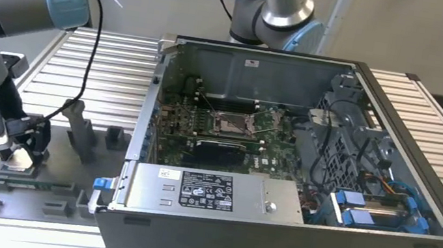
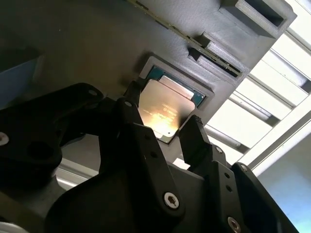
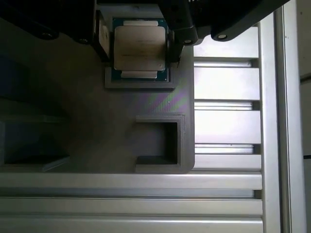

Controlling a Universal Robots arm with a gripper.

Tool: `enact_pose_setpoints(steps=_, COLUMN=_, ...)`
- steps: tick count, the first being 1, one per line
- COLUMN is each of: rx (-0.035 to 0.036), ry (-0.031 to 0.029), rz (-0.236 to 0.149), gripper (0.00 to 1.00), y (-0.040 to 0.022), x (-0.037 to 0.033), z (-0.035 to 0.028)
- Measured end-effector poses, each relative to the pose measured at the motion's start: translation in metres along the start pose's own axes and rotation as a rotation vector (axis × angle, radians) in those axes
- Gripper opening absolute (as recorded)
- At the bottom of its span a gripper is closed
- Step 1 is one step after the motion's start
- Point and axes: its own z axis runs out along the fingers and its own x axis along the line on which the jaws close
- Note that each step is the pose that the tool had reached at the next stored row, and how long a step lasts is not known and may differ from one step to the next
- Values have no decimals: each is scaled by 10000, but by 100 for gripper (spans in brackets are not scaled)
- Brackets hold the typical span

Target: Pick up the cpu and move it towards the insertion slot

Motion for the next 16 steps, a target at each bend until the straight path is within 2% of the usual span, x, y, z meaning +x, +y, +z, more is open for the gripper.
enact_pose_setpoints(steps=1, rx=2, ry=3, rz=0, gripper=0, y=0, x=0, z=-1)
enact_pose_setpoints(steps=11, rx=-7, ry=-12, rz=0, gripper=0, y=1, x=-1, z=-9)
enact_pose_setpoints(steps=16, rx=0, ry=0, rz=0, gripper=0, y=0, x=-1, z=-148)
